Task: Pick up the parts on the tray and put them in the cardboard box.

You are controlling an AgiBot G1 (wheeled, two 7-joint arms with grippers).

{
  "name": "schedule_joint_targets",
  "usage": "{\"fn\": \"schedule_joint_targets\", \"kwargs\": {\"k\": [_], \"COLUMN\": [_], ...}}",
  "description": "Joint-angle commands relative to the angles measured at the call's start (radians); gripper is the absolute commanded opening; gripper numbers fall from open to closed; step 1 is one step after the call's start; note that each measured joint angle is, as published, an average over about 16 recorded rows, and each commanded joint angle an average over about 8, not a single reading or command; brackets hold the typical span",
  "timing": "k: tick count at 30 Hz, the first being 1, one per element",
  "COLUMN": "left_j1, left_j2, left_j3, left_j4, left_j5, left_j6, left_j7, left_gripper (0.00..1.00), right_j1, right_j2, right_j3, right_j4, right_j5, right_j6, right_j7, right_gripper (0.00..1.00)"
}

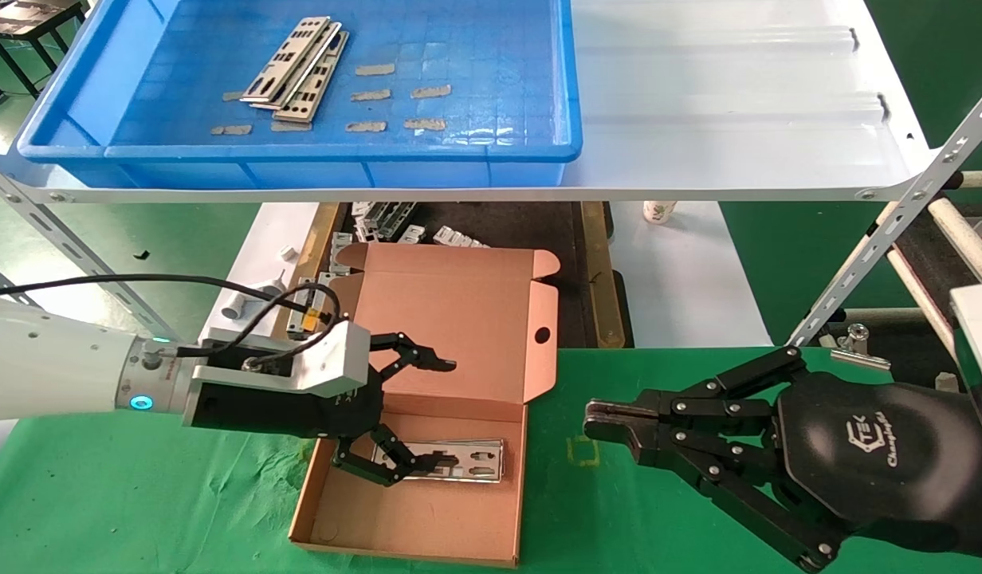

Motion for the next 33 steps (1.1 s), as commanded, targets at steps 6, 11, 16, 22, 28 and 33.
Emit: {"fn": "schedule_joint_targets", "kwargs": {"k": [6,11,16,22,28,33], "left_j1": [0.069,0.119,0.168,0.227,0.286,0.336], "left_j2": [-0.062,-0.106,-0.15,-0.203,-0.256,-0.3], "left_j3": [-0.073,-0.125,-0.177,-0.239,-0.301,-0.353], "left_j4": [-0.133,-0.228,-0.323,-0.436,-0.55,-0.645], "left_j5": [-0.057,-0.098,-0.139,-0.187,-0.236,-0.277], "left_j6": [-0.001,-0.002,-0.003,-0.004,-0.005,-0.006], "left_j7": [-0.09,-0.155,-0.219,-0.296,-0.374,-0.438], "left_gripper": [1.0,1.0,1.0,1.0,1.0,1.0], "right_j1": [0.0,0.0,0.0,0.0,0.0,0.0], "right_j2": [0.0,0.0,0.0,0.0,0.0,0.0], "right_j3": [0.0,0.0,0.0,0.0,0.0,0.0], "right_j4": [0.0,0.0,0.0,0.0,0.0,0.0], "right_j5": [0.0,0.0,0.0,0.0,0.0,0.0], "right_j6": [0.0,0.0,0.0,0.0,0.0,0.0], "right_j7": [0.0,0.0,0.0,0.0,0.0,0.0], "right_gripper": [1.0,1.0,1.0,1.0,1.0,1.0]}}
